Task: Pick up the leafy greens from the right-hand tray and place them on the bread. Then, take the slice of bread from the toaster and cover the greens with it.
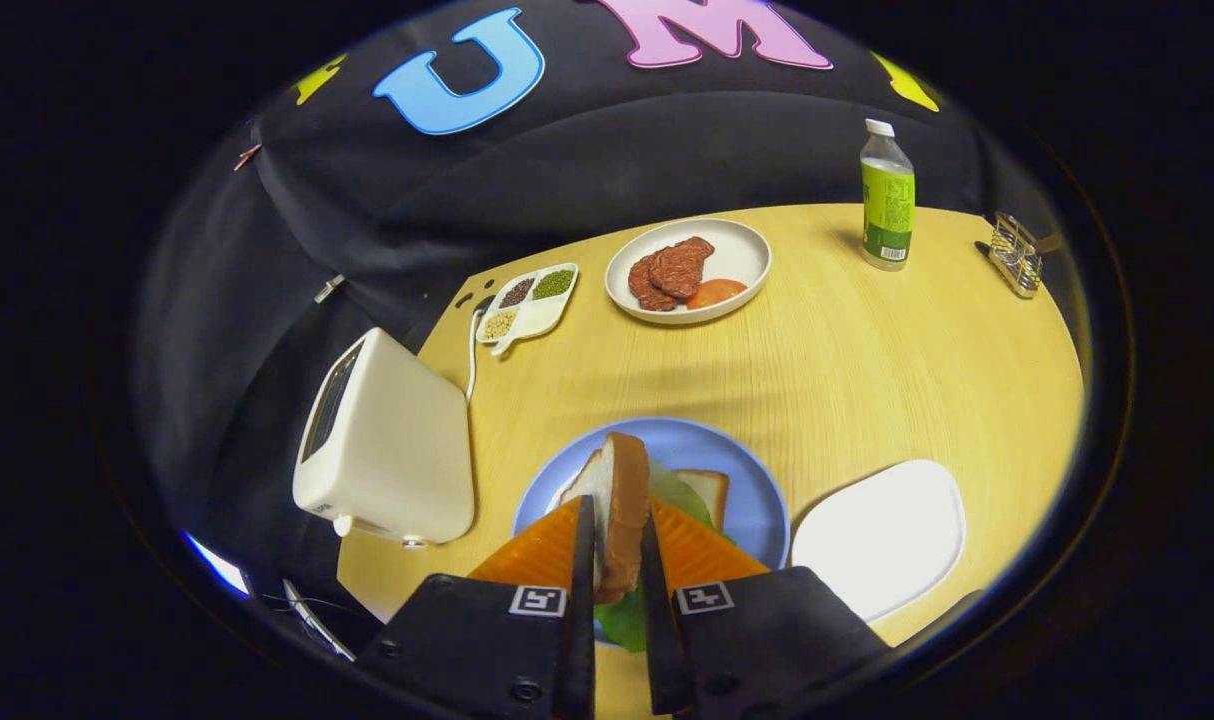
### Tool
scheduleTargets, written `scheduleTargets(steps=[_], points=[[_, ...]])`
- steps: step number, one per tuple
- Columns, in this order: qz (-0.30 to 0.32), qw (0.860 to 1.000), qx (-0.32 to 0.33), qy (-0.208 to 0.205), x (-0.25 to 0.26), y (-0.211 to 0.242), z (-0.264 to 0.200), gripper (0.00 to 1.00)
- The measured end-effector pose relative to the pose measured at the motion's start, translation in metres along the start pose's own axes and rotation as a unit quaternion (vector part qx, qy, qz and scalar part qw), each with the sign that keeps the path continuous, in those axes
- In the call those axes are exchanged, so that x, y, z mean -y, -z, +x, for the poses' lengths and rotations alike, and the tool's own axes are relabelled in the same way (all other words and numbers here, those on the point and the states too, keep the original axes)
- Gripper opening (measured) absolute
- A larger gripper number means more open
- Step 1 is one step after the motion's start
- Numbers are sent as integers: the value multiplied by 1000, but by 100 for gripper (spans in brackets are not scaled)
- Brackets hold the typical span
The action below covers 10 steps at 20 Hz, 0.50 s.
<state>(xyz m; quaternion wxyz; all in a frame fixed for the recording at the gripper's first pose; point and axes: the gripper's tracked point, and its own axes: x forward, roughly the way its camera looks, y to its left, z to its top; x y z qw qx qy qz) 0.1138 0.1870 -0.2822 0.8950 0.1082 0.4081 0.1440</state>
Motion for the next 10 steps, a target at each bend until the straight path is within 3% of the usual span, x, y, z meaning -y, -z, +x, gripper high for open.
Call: scheduleTargets(steps=[2, 3, 6, 8, 10], points=[[-25, 999, 1, 29, 17, 2, -4, 46], [-34, 999, 6, 39, 22, 0, -8, 47], [-50, 997, 21, 52, 31, -7, -21, 74], [-59, 996, 44, 56, 35, -22, -34, 99], [-72, 993, 76, 61, 39, -40, -52, 99]])
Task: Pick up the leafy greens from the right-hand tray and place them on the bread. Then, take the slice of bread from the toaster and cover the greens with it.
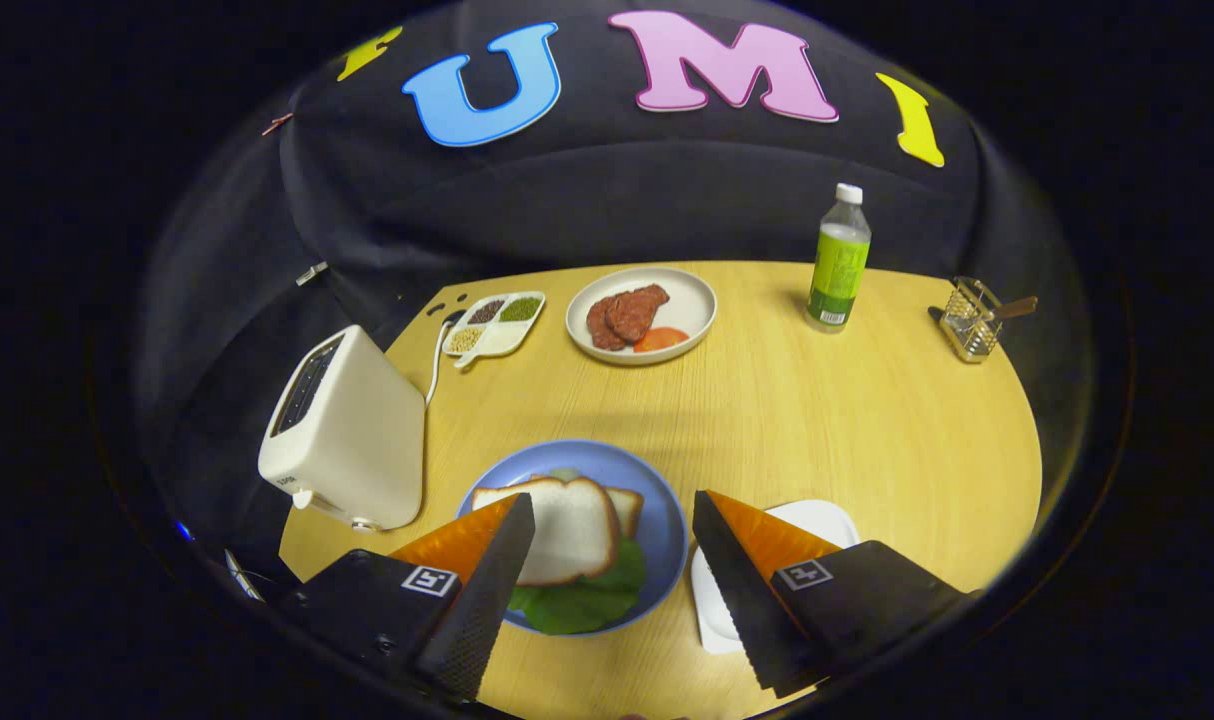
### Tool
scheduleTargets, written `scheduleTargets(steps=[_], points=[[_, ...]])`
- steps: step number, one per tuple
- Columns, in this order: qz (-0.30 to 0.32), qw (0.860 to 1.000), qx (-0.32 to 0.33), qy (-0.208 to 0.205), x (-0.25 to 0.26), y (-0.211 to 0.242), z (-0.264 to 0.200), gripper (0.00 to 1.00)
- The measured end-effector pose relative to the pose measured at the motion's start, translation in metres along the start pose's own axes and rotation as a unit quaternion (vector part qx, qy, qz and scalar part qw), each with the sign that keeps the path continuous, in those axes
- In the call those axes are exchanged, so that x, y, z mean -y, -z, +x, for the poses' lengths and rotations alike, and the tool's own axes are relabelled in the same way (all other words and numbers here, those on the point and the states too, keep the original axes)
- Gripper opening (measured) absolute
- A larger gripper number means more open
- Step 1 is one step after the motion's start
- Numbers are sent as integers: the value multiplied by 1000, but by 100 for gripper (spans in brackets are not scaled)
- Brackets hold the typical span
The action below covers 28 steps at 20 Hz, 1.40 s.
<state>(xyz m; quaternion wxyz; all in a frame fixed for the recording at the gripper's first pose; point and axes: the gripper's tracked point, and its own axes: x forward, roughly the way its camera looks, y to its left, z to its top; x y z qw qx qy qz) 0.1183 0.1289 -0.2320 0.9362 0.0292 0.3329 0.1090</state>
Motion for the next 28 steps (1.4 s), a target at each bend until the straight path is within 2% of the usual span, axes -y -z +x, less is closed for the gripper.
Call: scheduleTargets(steps=[6, 8, 10, 15, 18, 22, 28], points=[[-44, 992, 116, 6, 35, -77, -77, 99], [-62, 986, 147, 40, 63, -96, -101, 99], [-76, 979, 184, 52, 78, -113, -127, 99], [-53, 970, 234, 49, 98, -125, -176, 99], [-45, 959, 276, 44, 96, -138, -209, 99], [-39, 956, 291, 9, 78, -143, -227, 99], [-34, 958, 283, 20, 87, -144, -227, 99]])
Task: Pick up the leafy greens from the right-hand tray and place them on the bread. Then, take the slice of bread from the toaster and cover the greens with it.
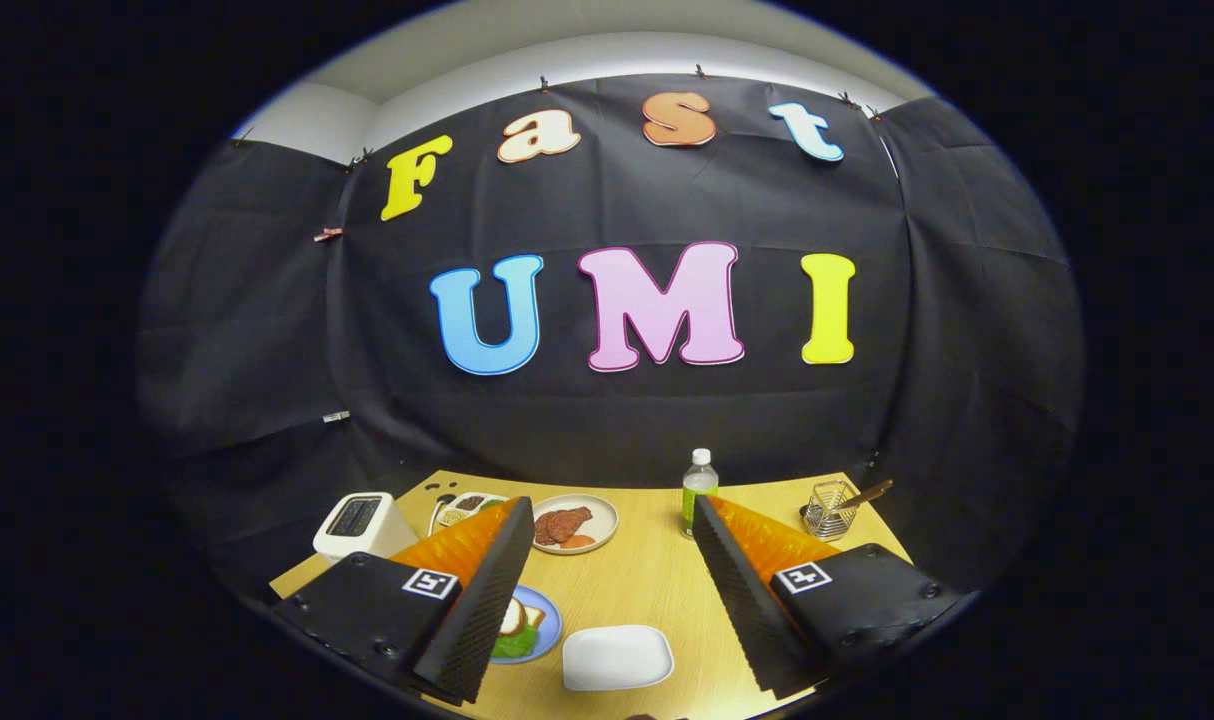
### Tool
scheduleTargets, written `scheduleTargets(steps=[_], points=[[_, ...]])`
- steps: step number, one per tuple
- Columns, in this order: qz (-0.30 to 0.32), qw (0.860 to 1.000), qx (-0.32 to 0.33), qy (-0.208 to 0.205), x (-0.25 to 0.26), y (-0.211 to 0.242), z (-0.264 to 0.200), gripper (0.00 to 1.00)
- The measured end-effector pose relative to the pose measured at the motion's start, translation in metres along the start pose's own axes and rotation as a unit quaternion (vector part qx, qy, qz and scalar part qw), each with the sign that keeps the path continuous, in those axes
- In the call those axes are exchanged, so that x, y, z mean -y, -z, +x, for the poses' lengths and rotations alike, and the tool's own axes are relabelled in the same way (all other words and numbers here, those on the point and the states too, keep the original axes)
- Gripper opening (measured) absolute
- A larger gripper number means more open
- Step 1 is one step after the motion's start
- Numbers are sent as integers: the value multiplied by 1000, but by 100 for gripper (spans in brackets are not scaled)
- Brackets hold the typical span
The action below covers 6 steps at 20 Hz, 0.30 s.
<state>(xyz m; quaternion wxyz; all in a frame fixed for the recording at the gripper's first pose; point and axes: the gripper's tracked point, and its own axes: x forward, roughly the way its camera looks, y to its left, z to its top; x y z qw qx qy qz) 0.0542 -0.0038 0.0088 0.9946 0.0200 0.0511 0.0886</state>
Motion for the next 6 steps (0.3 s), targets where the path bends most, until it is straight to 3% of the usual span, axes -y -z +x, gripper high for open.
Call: scheduleTargets(steps=[6], points=[[-5, 1000, -6, 2, 0, 0, 5, 99]])
